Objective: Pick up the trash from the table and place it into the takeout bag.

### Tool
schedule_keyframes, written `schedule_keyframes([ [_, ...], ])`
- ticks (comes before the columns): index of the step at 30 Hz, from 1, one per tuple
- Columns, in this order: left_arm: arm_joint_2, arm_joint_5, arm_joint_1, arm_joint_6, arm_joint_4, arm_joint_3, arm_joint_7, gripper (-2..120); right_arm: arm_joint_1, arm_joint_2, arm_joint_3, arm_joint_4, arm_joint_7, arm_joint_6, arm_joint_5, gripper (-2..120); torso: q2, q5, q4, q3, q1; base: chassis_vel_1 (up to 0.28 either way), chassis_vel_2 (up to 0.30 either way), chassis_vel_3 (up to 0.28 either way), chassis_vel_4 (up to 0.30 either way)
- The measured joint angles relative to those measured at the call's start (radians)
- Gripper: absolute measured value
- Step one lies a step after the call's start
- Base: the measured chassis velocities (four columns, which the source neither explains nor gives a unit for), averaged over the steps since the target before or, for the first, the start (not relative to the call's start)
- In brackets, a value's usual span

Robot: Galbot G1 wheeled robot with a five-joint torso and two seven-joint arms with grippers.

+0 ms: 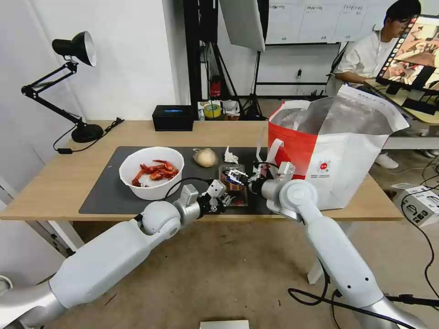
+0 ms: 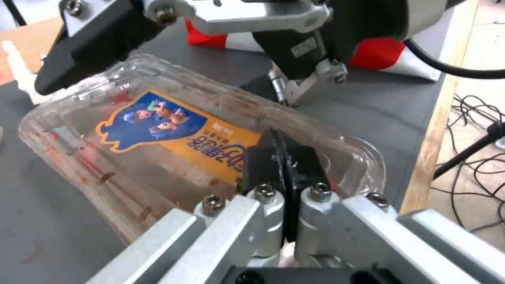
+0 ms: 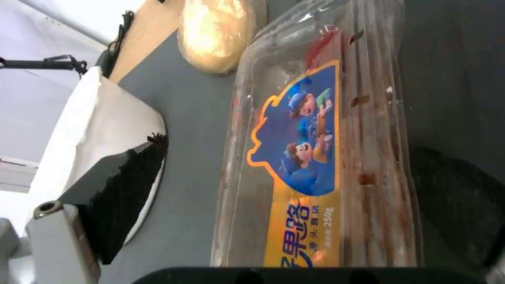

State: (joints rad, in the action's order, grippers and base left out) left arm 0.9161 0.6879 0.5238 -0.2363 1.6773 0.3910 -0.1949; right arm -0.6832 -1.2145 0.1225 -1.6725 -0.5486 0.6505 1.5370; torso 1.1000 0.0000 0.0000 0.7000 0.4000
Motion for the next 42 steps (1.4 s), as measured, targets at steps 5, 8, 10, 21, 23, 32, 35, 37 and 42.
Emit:
schedule_keyframes([
  [5, 0.004, 0.001, -0.001, 0.0, 0.001, 0.001, 0.0, 0, 0.009, 0.0, -0.001, 0.012, 0.001, 0.01, 0.009, 100, 0.0, 0.0, -0.0001, 0.0, 0.0, 0.0, 0.0, 0.0, 0.0],
  [8, 0.004, 0.001, -0.001, 0.002, 0.002, 0.002, 0.0, 0, 0.015, -0.001, -0.005, 0.021, 0.002, 0.02, 0.014, 100, 0.0, 0.0001, 0.0, 0.0, 0.0, 0.0, 0.0, 0.0, 0.0],
  [10, 0.004, 0.001, -0.001, 0.002, 0.002, 0.001, 0.0, 0, 0.016, -0.002, -0.006, 0.024, 0.002, 0.025, 0.015, 99, 0.0, 0.0, 0.0, 0.0, 0.0, 0.0, 0.0, 0.0, 0.0],
  [21, 0.001, 0.001, 0.014, 0.007, 0.01, -0.004, 0.0, 0, 0.011, -0.011, -0.008, 0.039, 0.003, 0.047, 0.016, 63, 0.0, 0.0, -0.0001, 0.0, 0.0, 0.0, 0.0, 0.0, 0.0],
  [23, 0.002, 0.001, 0.015, 0.007, 0.01, -0.003, 0.0, 0, 0.01, -0.011, -0.008, 0.039, 0.003, 0.047, 0.016, 57, 0.0, 0.0, 0.0, 0.0, 0.0, 0.0, 0.0, 0.0, 0.0],
  [32, 0.003, 0.002, 0.014, 0.01, 0.01, -0.003, 0.0, 0, 0.004, 0.0, -0.002, 0.039, 0.003, 0.048, 0.014, 25, 0.0, 0.0, -0.0001, 0.0, 0.0, 0.0, 0.0, 0.0, 0.0],
  [35, 0.001, 0.003, 0.014, 0.012, 0.009, -0.005, 0.0, 0, 0.001, -0.003, 0.0, 0.039, 0.003, 0.047, 0.014, 14, 0.0, 0.0, -0.0001, 0.0, 0.0, 0.0, 0.0, 0.0, 0.0],
  [37, -0.004, 0.004, 0.014, 0.013, 0.01, -0.006, 0.0, 0, -0.001, -0.006, 0.0, 0.038, 0.003, 0.045, 0.014, 4, 0.0, 0.0, -0.0001, 0.0, 0.0, 0.0, 0.0, 0.0, 0.0],
  [42, -0.017, 0.007, 0.021, 0.014, 0.017, -0.012, -0.005, 0, -0.001, -0.006, 0.001, 0.041, 0.003, 0.043, 0.014, 0, 0.0, 0.0, 0.0, 0.0, 0.0, 0.0, 0.0, 0.0, 0.0],
])
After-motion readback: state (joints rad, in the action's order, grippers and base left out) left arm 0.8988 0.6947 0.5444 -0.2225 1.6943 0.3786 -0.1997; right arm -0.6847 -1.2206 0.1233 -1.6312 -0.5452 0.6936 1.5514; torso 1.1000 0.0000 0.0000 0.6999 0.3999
